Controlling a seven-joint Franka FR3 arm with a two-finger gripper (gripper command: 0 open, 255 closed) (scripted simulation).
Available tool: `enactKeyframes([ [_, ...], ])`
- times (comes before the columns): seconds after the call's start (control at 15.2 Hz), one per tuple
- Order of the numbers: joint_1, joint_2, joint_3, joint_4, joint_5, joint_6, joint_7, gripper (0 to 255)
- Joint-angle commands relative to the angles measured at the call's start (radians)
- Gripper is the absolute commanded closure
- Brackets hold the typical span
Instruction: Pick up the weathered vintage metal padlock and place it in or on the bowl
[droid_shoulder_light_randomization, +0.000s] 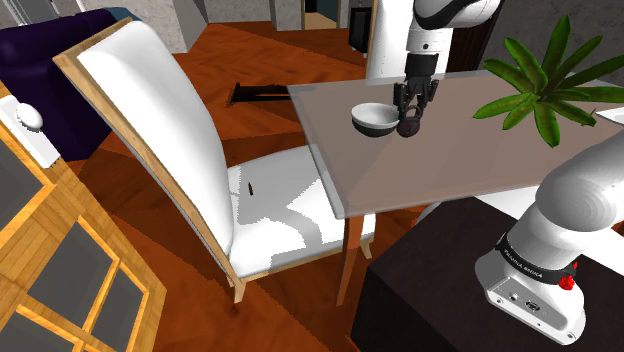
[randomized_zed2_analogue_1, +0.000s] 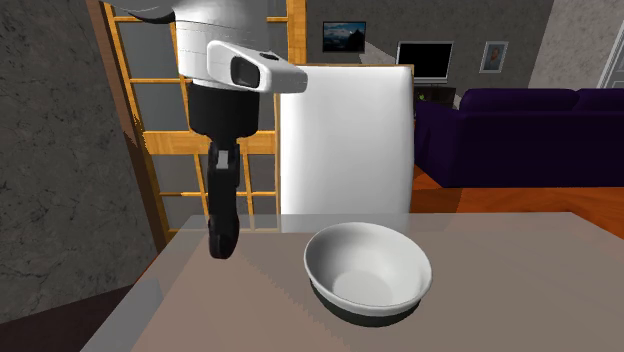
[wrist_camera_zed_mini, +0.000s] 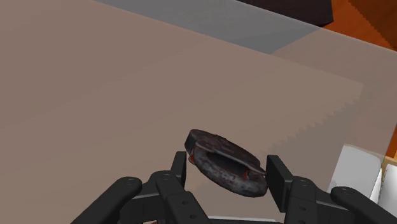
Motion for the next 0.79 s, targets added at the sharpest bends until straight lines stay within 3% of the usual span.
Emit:
enactKeyframes([
  [0.0, 0.0, -0.008, 0.0, 0.02, -0.001, -0.029, 0.002, 255],
  [0.59, 0.0, -0.027, -0.001, 0.123, -0.003, -0.151, 0.009, 255],
  [0.73, -0.006, 0.051, -0.01, 0.201, -0.007, -0.152, -0.003, 255],
])
